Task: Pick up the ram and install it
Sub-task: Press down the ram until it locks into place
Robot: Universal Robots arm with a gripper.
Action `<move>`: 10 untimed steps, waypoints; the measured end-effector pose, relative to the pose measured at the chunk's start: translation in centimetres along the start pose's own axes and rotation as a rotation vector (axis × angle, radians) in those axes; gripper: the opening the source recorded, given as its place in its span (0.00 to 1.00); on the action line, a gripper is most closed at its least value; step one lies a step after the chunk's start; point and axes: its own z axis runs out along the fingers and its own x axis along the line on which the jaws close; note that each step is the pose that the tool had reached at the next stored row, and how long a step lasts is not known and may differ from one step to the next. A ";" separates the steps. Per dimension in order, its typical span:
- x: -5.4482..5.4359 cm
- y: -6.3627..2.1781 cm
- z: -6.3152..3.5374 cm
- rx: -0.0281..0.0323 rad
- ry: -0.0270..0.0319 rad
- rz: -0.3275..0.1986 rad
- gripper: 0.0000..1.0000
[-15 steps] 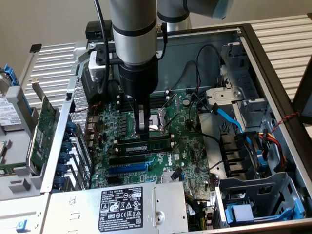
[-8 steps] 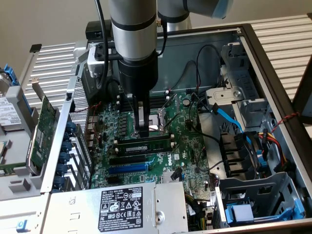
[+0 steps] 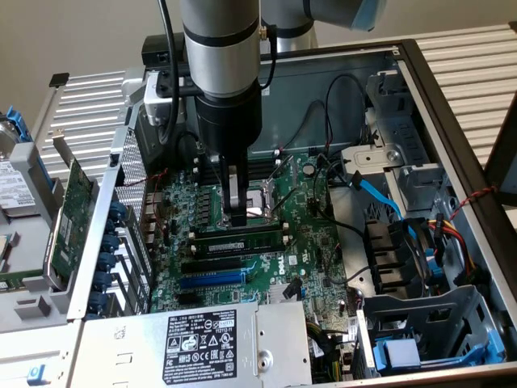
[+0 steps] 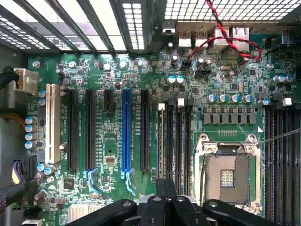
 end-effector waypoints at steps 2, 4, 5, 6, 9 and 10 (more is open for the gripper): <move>0.0 0.00 0.00 0.0000 0.0001 0.000 0.10; 0.0 0.00 0.00 0.0000 0.0001 0.000 0.10; 0.0 0.00 0.00 0.0000 0.0001 0.000 0.10; 0.0 0.00 0.00 0.0000 0.0001 0.000 0.10; 0.0 0.00 0.00 0.0002 -0.0004 0.018 0.10; 0.0 0.00 0.00 0.0002 -0.0009 0.032 0.10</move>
